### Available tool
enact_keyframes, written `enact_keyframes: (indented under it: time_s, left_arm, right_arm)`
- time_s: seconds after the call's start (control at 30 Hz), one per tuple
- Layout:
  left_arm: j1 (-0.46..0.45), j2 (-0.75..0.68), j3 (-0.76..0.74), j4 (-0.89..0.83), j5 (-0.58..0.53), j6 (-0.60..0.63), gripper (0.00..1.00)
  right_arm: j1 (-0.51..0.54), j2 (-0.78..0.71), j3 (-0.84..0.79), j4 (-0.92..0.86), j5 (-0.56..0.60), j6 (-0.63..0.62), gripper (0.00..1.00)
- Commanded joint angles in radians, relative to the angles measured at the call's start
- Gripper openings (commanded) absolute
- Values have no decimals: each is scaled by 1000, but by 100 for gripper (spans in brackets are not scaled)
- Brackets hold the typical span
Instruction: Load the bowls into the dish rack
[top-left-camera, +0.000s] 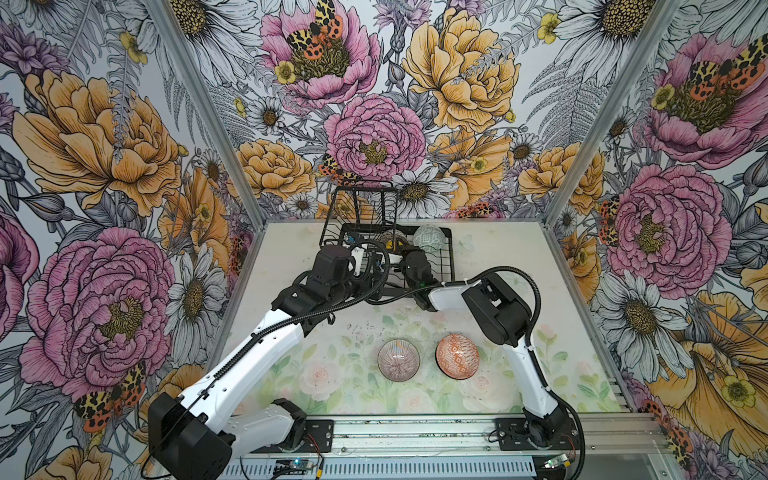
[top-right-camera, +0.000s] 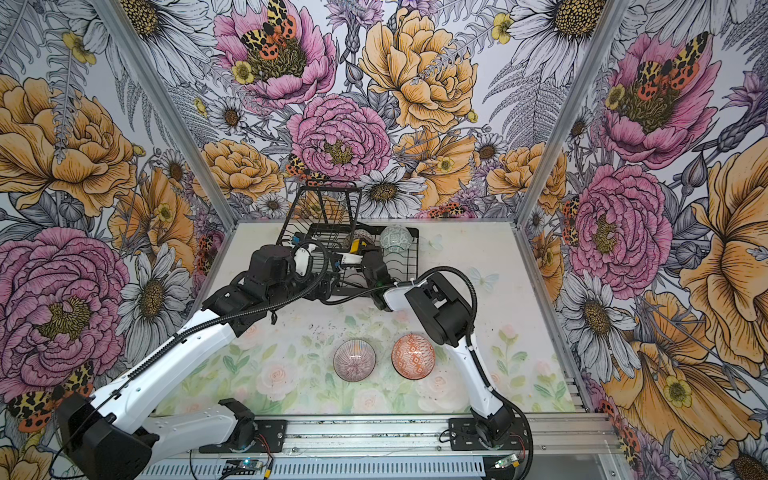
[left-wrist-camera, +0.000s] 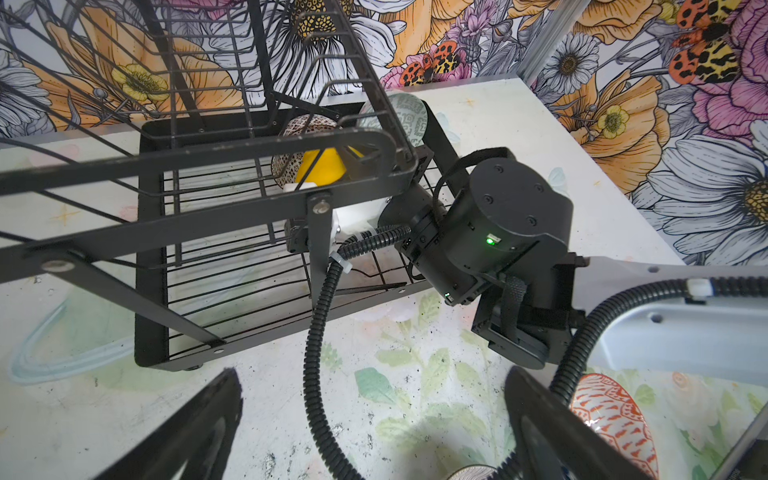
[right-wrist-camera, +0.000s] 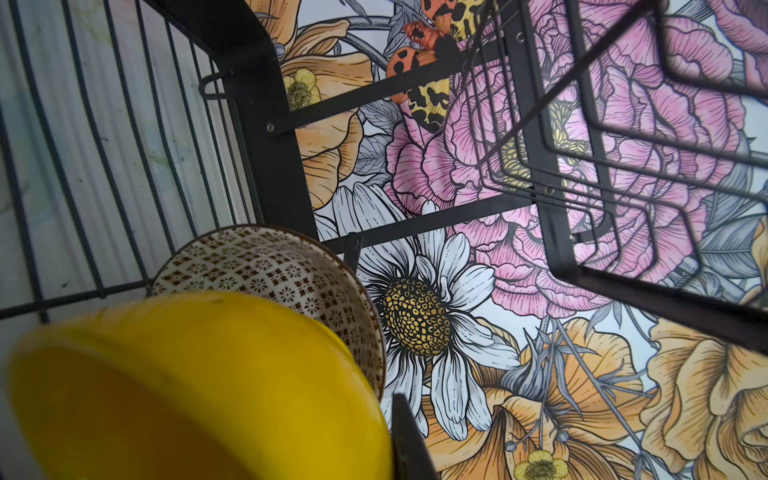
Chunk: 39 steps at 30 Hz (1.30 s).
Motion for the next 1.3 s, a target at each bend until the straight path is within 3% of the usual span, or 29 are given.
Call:
enact_keyframes:
  time_s: [0.0, 0.27, 1.27]
  left_arm:
    - [-4, -11, -21, 7, 8, -15, 99]
    - [-4, -19, -35, 8, 0, -15, 99]
    - [12, -47, -68, 9, -1, -19, 99]
  right_arm:
    - [0, 44, 26, 68, 18, -28, 0]
    - [2, 46, 20, 76, 1, -37, 0]
    - [-11, -53, -45, -265, -85, 7, 0]
